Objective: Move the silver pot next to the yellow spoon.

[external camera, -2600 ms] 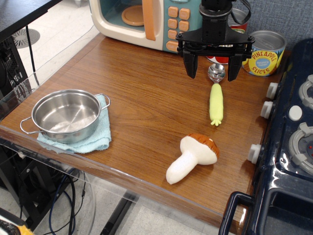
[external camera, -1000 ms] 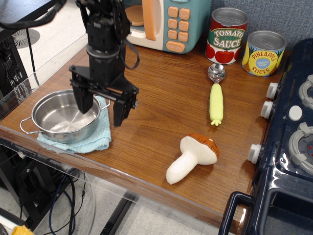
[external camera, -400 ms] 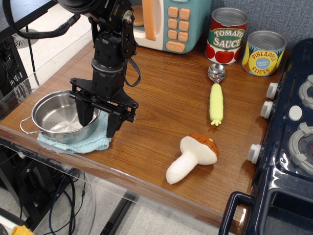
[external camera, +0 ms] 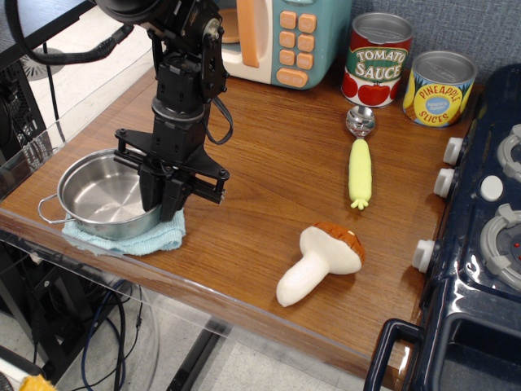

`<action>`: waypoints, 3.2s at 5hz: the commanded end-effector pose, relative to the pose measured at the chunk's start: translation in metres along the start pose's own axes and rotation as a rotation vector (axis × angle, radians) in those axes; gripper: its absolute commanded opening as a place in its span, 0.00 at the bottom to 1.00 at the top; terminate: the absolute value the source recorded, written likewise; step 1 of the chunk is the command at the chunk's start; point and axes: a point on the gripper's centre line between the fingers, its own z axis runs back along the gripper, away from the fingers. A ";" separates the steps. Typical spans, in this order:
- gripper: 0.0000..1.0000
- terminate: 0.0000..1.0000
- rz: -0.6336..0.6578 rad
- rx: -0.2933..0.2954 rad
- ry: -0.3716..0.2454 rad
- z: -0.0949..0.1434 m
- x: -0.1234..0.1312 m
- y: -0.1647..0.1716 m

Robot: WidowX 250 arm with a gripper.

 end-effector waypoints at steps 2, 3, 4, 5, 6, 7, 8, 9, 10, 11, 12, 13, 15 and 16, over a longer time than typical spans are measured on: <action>0.00 0.00 -0.037 0.071 -0.133 0.040 0.027 0.011; 0.00 0.00 -0.103 0.090 -0.186 0.055 0.048 0.001; 0.00 0.00 -0.191 0.102 -0.214 0.065 0.072 -0.020; 0.00 0.00 -0.308 0.112 -0.226 0.069 0.101 -0.049; 0.00 0.00 -0.398 0.132 -0.227 0.066 0.121 -0.076; 0.00 0.00 -0.465 0.149 -0.232 0.061 0.130 -0.095; 0.00 0.00 -0.483 0.149 -0.200 0.051 0.130 -0.099; 1.00 0.00 -0.457 0.146 -0.190 0.051 0.129 -0.097; 1.00 0.00 -0.436 0.143 -0.208 0.054 0.129 -0.097; 1.00 0.00 -0.437 0.148 -0.207 0.057 0.127 -0.099; 1.00 0.00 -0.423 0.149 -0.236 0.069 0.125 -0.098; 1.00 0.00 -0.409 0.132 -0.278 0.089 0.126 -0.094; 1.00 0.00 -0.333 0.115 -0.391 0.121 0.100 -0.084; 1.00 0.00 -0.333 0.115 -0.391 0.121 0.100 -0.084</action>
